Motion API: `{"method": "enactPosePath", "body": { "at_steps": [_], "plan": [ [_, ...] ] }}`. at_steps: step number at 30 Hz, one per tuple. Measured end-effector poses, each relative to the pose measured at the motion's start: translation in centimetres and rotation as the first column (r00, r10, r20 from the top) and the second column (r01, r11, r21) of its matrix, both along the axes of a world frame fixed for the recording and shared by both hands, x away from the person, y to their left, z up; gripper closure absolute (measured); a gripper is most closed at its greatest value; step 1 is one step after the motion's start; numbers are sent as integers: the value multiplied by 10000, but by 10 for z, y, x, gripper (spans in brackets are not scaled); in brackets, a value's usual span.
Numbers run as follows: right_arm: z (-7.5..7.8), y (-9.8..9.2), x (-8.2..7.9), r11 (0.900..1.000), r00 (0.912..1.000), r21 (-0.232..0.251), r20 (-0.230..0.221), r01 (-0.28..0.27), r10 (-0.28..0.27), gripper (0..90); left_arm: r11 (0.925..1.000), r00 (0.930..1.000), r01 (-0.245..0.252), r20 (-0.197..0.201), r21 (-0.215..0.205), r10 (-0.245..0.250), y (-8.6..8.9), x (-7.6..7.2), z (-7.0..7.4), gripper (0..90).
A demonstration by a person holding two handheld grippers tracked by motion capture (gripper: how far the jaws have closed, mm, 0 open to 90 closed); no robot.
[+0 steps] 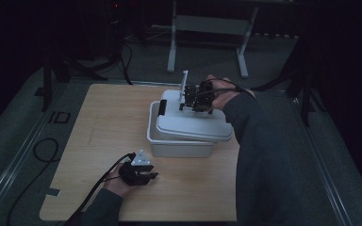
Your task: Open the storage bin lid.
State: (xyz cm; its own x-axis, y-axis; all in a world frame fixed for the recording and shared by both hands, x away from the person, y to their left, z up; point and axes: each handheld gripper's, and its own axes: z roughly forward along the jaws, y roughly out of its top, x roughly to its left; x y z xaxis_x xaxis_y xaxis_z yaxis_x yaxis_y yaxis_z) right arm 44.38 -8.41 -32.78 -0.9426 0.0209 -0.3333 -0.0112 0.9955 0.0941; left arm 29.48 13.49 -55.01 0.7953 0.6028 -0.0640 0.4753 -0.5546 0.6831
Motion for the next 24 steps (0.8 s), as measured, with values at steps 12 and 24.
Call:
{"method": "enactPosePath", "body": {
  "at_steps": [12,24],
  "plan": [
    [4,-15,-1,9991,9991,29,4,431,-431,841,10000,10000,25,-26,-12,-25,0,0,0,631],
    [4,-29,0,9973,9973,77,-14,732,-732,841,10000,10000,9,-41,-13,-9,-1,1,0,630]
  ]
}}
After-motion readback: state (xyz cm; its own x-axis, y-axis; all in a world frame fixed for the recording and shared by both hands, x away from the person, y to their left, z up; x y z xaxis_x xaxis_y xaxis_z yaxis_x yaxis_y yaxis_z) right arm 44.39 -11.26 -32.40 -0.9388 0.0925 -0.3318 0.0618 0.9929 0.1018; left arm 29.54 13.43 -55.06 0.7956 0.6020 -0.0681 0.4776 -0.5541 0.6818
